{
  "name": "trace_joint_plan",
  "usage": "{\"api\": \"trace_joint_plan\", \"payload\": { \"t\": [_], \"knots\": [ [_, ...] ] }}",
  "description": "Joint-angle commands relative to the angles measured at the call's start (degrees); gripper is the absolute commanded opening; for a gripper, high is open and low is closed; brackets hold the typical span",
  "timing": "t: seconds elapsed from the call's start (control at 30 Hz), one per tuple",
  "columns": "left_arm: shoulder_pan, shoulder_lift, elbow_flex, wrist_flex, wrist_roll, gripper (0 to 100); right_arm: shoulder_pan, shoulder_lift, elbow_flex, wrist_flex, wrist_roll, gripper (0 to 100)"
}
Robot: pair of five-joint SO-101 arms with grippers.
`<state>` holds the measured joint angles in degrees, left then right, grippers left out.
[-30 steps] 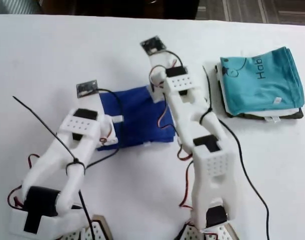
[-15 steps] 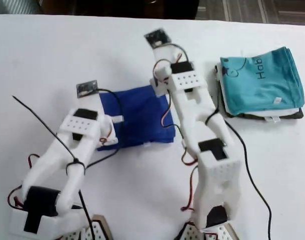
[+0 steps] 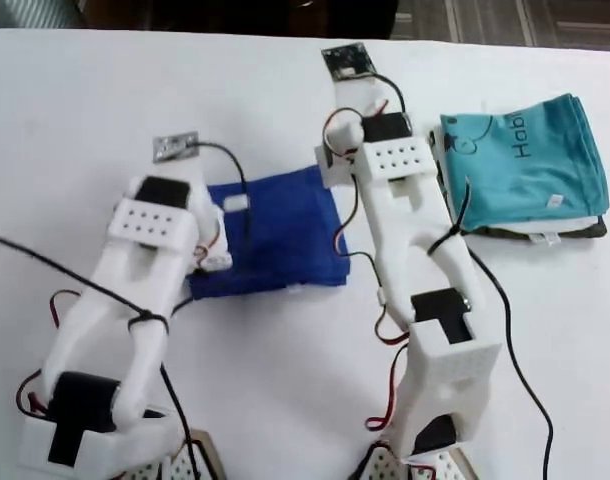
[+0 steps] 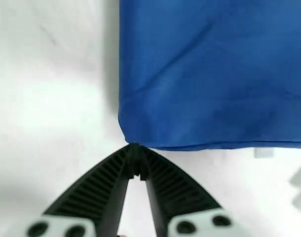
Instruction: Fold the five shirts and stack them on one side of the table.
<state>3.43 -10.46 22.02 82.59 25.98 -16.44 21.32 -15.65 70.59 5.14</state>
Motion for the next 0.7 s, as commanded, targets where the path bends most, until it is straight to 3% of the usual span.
{"api": "trace_joint_plan", "payload": {
  "t": [0.0,0.13,0.33,0.53,0.67],
  "knots": [
    [-0.9,-0.9,-8.1,4.6,-0.4,3,0.7,-4.2,1.8,0.1,-0.4,2.0],
    [-6.9,-0.8,-13.3,4.7,-0.4,3,-0.7,-4.3,5.7,-0.2,-0.8,6.5],
    [-16.5,-0.4,-14.3,5.1,-0.4,3,-2.2,-4.3,6.3,0.0,-0.4,34.1],
    [-21.4,-0.6,-14.3,5.1,-3.2,3,-5.0,-4.2,7.3,-0.4,-0.9,30.7],
    [-23.3,-0.7,-14.3,5.0,-4.5,3,-6.7,-3.3,6.7,-0.6,-5.6,29.5]
  ]
}}
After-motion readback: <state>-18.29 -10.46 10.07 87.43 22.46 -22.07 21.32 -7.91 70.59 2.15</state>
